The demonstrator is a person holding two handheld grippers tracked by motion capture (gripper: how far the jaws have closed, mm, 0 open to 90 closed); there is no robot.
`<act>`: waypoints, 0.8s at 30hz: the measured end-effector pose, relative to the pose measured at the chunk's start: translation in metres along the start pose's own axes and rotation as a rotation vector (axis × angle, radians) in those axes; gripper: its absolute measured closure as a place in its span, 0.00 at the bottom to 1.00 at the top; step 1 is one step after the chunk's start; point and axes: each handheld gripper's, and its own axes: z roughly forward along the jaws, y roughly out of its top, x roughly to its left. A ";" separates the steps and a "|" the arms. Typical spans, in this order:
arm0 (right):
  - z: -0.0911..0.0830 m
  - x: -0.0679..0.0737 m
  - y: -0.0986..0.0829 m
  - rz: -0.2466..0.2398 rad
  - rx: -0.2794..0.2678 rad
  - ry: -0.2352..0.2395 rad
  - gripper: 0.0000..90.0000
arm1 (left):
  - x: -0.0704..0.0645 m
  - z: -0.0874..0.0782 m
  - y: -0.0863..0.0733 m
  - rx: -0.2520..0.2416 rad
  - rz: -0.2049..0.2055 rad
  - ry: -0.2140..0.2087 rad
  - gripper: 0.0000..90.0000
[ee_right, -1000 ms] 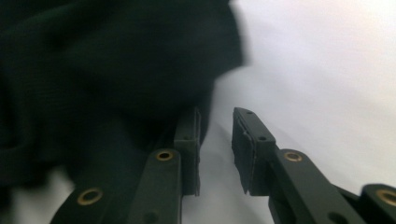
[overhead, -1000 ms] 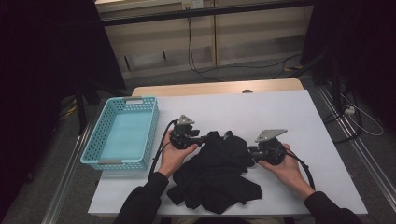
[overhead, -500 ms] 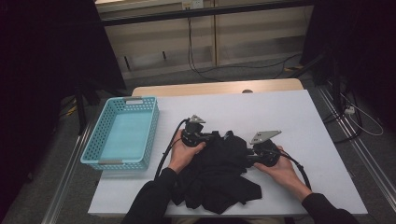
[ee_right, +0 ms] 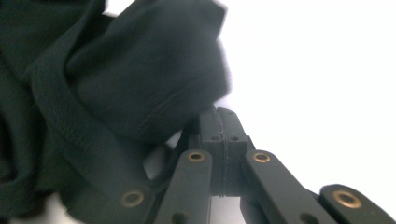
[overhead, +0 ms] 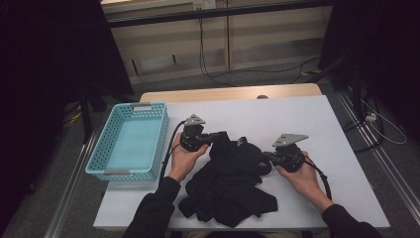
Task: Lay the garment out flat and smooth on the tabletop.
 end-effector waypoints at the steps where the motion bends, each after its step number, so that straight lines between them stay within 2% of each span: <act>1: -0.003 -0.002 0.001 0.008 -0.013 -0.013 1.00 | 0.000 -0.003 0.001 -0.007 0.006 0.004 0.98; 5: -0.016 -0.008 0.008 0.013 -0.064 -0.049 1.00 | 0.000 -0.011 0.004 -0.041 0.019 0.012 0.98; 15: -0.042 -0.022 0.027 0.026 -0.182 -0.134 1.00 | 0.001 -0.026 0.013 -0.108 0.019 0.039 0.98; 20: -0.056 -0.027 0.039 0.033 -0.242 -0.151 1.00 | 0.004 -0.041 0.019 -0.142 0.019 0.057 0.98; 24: -0.059 -0.025 0.037 0.027 -0.249 -0.142 1.00 | 0.001 -0.048 0.014 -0.138 0.031 0.048 0.98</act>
